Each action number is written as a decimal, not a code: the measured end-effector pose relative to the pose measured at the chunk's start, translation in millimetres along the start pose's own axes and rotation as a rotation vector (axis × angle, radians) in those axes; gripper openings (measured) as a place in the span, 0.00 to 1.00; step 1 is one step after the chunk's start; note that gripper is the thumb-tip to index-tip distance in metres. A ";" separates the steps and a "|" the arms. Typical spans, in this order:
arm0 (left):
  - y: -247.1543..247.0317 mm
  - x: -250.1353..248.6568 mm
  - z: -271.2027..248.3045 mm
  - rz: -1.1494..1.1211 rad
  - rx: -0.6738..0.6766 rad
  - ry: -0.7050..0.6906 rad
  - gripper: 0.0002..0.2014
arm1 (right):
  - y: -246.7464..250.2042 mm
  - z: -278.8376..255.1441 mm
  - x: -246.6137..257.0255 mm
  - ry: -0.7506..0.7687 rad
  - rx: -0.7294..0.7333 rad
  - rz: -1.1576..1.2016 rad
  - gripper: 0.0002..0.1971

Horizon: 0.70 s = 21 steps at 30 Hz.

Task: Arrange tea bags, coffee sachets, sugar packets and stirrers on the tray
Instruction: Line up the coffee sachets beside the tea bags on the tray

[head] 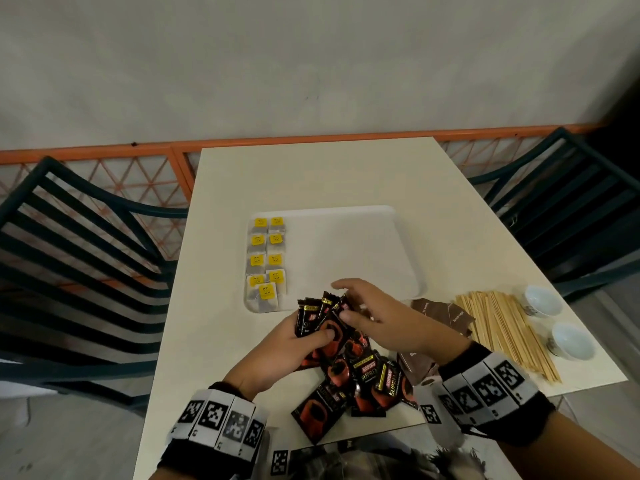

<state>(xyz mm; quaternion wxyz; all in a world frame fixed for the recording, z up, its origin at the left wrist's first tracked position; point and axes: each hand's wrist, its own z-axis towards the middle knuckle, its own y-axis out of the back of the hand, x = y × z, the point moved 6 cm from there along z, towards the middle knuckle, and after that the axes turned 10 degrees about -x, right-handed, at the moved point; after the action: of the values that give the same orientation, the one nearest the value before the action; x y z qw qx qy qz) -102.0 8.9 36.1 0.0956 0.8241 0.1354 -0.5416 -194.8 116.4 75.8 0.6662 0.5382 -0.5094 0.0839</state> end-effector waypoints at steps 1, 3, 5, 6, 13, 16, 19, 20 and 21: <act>1.9 2.8 -0.1 0.001 -0.013 0.012 0.10 | 4.3 -4.1 -10.0 -0.032 -0.034 -0.003 0.22; 10.7 8.5 2.1 -0.022 -0.074 0.036 0.09 | 10.7 -14.9 -38.6 -0.111 -0.070 -0.135 0.22; 22.3 13.1 4.6 -0.081 -0.135 0.078 0.09 | 6.6 -30.9 -70.5 -0.212 0.016 -0.429 0.27; 26.8 14.7 5.3 -0.100 -0.150 0.097 0.09 | 0.8 -39.8 -84.8 -0.254 0.070 -0.547 0.32; 34.4 23.6 7.8 -0.153 -0.111 0.107 0.15 | -40.9 -52.6 -102.0 -0.280 0.076 -0.686 0.50; 34.0 26.1 6.7 -0.182 -0.072 0.093 0.16 | -47.3 -45.5 -100.5 -0.294 0.061 -0.597 0.49; 35.9 27.7 5.9 -0.180 -0.035 0.060 0.25 | -48.3 -38.1 -106.3 -0.328 0.049 -0.517 0.45; 36.5 27.1 5.5 -0.172 -0.021 0.054 0.28 | -48.0 -35.6 -108.4 -0.335 0.050 -0.510 0.43; 37.5 26.8 5.5 -0.161 -0.013 0.045 0.30 | -47.7 -33.2 -110.2 -0.336 0.053 -0.514 0.41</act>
<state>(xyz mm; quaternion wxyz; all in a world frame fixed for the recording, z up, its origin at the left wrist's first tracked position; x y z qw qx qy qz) -84.5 -25.0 9.7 0.0542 0.8220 0.2068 -0.5279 -195.2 171.7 -35.8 0.5578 0.6730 -0.4571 -0.1644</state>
